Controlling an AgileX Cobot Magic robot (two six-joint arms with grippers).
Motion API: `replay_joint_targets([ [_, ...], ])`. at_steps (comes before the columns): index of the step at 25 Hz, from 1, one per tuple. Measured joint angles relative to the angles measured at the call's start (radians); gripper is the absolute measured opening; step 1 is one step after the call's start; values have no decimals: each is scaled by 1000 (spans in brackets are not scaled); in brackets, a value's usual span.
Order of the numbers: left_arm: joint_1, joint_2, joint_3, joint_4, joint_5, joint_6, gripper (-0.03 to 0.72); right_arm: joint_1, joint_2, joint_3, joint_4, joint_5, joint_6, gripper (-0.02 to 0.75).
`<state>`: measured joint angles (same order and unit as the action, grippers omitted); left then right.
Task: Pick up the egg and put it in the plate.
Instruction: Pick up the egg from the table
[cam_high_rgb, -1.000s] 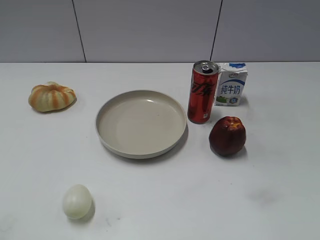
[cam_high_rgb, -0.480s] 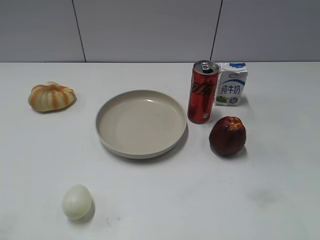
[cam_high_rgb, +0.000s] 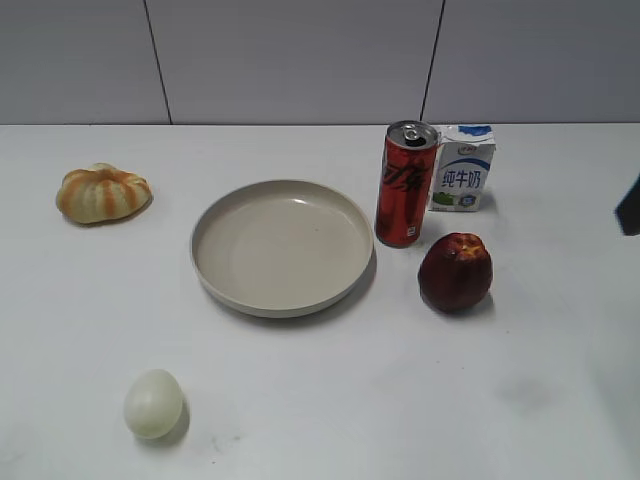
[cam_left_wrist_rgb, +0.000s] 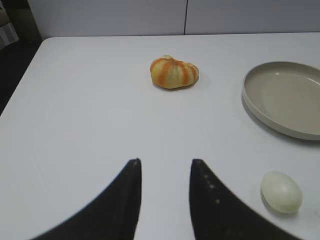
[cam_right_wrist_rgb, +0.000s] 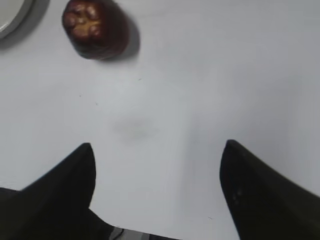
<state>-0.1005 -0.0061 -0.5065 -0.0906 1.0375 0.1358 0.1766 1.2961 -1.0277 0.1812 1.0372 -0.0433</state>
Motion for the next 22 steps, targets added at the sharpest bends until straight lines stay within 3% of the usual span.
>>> replay_joint_targets([
  [6, 0, 0, 0, 0, 0, 0, 240, 300, 211, -106, -82, -4, 158, 584],
  [13, 0, 0, 0, 0, 0, 0, 240, 601, 468, -329, -97, -10, 277, 573],
  [18, 0, 0, 0, 0, 0, 0, 240, 758, 653, -532, -93, -9, 332, 573],
  [22, 0, 0, 0, 0, 0, 0, 240, 836, 798, -709, -89, 15, 401, 573],
])
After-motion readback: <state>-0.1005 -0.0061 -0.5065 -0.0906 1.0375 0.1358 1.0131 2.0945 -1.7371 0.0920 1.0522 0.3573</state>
